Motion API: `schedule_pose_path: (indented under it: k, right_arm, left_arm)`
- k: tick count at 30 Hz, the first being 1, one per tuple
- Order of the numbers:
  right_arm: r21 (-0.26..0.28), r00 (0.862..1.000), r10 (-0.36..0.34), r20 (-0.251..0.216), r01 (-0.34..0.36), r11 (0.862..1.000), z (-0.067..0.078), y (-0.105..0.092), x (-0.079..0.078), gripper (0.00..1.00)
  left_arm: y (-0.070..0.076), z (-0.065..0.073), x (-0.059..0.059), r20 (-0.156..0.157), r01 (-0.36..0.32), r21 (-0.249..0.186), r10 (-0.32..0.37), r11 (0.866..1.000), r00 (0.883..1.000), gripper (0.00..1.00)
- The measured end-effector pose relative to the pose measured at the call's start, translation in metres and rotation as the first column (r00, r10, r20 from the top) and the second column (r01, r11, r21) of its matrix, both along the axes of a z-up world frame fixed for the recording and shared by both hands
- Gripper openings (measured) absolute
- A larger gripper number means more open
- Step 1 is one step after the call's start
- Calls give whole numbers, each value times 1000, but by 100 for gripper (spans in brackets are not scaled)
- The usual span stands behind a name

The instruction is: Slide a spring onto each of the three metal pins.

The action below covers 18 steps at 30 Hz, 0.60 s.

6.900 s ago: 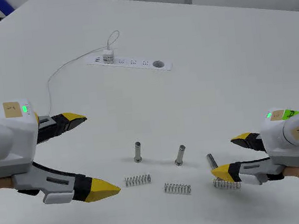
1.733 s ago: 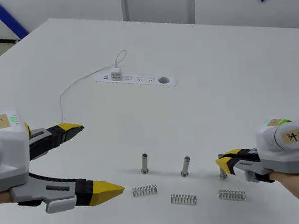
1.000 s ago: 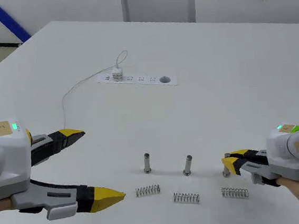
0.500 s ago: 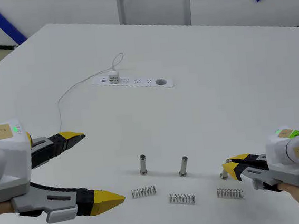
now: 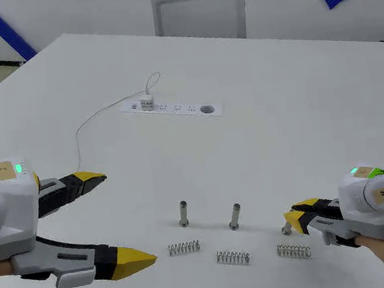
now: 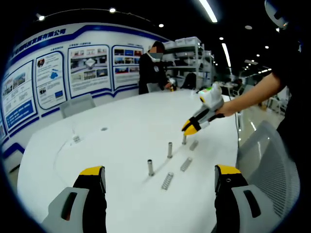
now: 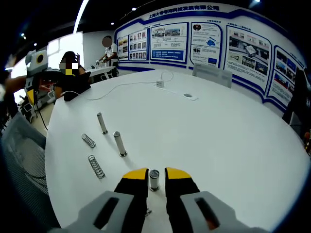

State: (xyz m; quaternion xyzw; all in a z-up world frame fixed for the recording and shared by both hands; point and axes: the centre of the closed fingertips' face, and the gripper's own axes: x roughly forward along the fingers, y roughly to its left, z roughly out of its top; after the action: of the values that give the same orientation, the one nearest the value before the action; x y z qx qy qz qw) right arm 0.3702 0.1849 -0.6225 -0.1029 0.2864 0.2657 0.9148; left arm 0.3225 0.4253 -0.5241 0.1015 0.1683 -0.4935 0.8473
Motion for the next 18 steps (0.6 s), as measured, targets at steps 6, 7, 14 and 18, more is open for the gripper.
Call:
schedule_pose_path:
  k: [6, 7, 14, 18]
  right_arm:
    - [6, 1000, 8, 5, -8, 1000, 7, -1, -4, 17]
    - [3, 1000, 10, 5, -10, 1000, 8, -2, -5, 17]
    - [34, 999, 36, -30, -35, 999, 8, -9, -17, 20]
    - [12, 995, 80, -56, -79, 997, 0, -11, -28, 21]
  left_arm:
    - [0, 2, 2, 9, -2, -8, 2, 1000, 1000, 95]
    - [0, 1, 2, 8, -1, -6, 1, 1000, 1000, 95]
    - [2, -2, 4, 6, -11, -10, 11, 1000, 1000, 95]
    - [6, -4, 5, 2, -19, -12, 19, 1000, 1000, 95]
